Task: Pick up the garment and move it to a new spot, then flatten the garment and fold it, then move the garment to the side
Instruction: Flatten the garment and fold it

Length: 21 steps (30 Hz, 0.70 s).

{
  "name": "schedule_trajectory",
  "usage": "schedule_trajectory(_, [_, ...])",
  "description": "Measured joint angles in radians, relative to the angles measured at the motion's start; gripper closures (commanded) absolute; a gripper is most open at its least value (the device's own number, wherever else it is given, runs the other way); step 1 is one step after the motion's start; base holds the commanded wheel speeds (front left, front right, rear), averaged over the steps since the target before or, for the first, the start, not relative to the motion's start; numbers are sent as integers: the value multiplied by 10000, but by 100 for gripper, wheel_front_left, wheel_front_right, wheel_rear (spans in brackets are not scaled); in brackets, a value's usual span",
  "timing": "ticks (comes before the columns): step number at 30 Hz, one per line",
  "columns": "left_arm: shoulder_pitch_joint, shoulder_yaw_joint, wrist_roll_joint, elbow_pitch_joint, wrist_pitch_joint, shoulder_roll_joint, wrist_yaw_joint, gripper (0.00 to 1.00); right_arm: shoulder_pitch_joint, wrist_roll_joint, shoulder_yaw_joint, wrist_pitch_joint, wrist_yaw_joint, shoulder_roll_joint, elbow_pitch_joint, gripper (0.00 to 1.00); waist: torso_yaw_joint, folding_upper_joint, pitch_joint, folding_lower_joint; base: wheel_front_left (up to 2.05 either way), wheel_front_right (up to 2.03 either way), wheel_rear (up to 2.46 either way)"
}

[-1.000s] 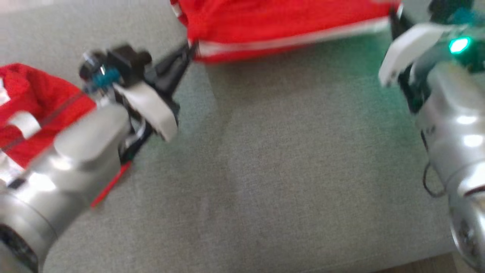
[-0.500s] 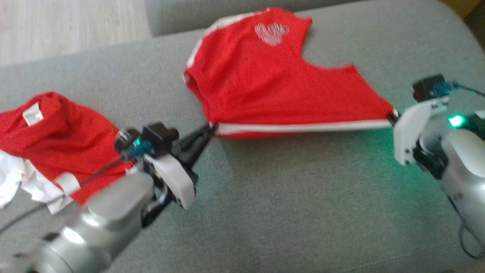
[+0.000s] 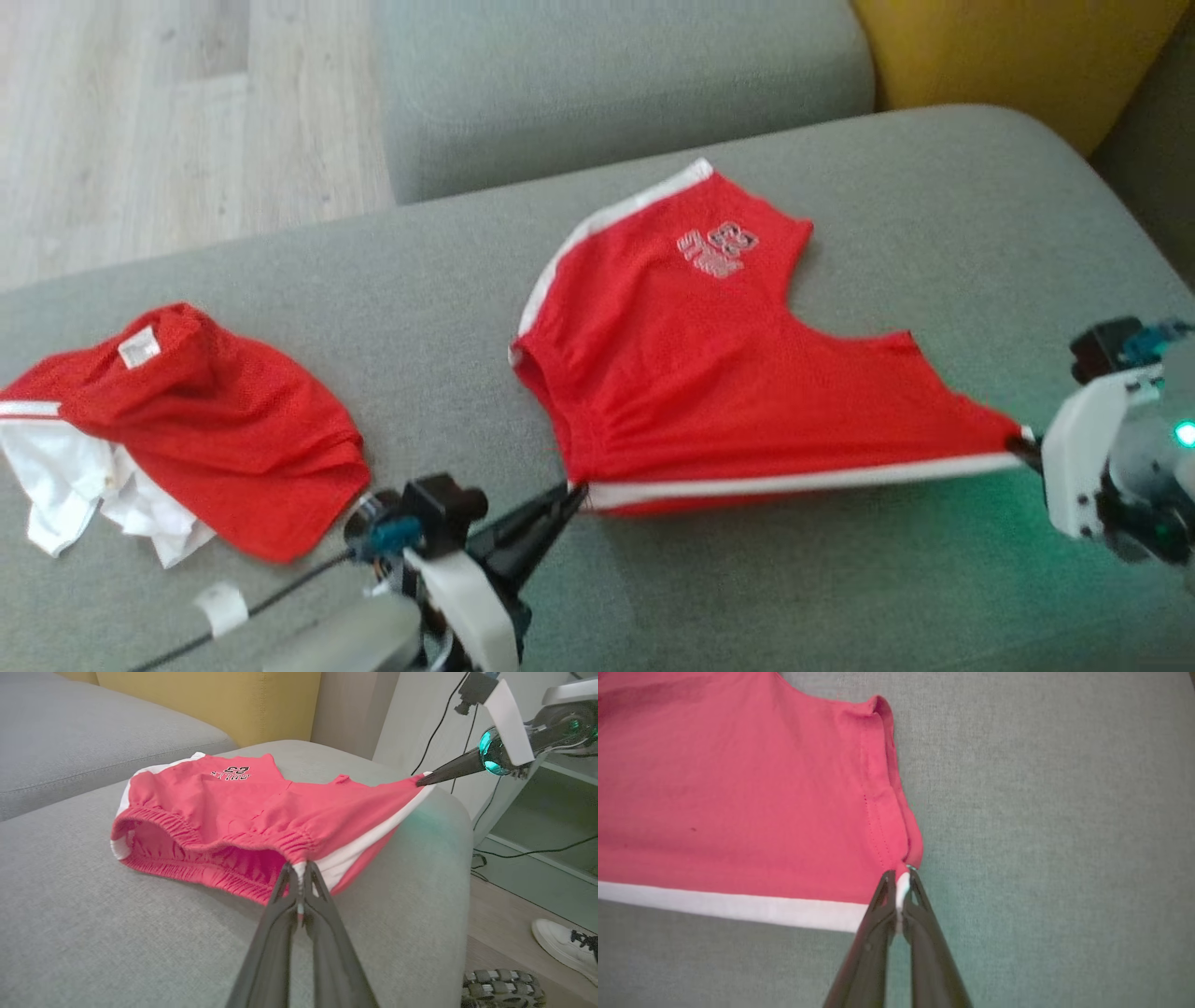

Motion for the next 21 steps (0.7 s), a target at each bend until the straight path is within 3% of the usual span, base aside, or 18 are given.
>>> schedule_trajectory(6, [448,-61,-54,-660,15,207,86,100,626,339,-380,86,0,-504,-857,100,38,0,-202,1,0,0,0])
schedule_trajectory(10, [425,63,-117,-905,15,199,290,100,558,-134,-966,-362,0,-525,-955,100,138,0,-68,2,0,0,0])
schedule_trajectory(21, [-1008,631,-153,-637,142,-98,543,100,-1178,-1684,-2717,-669,0,556,-257,100,755,-1,952,4,0,0,0])
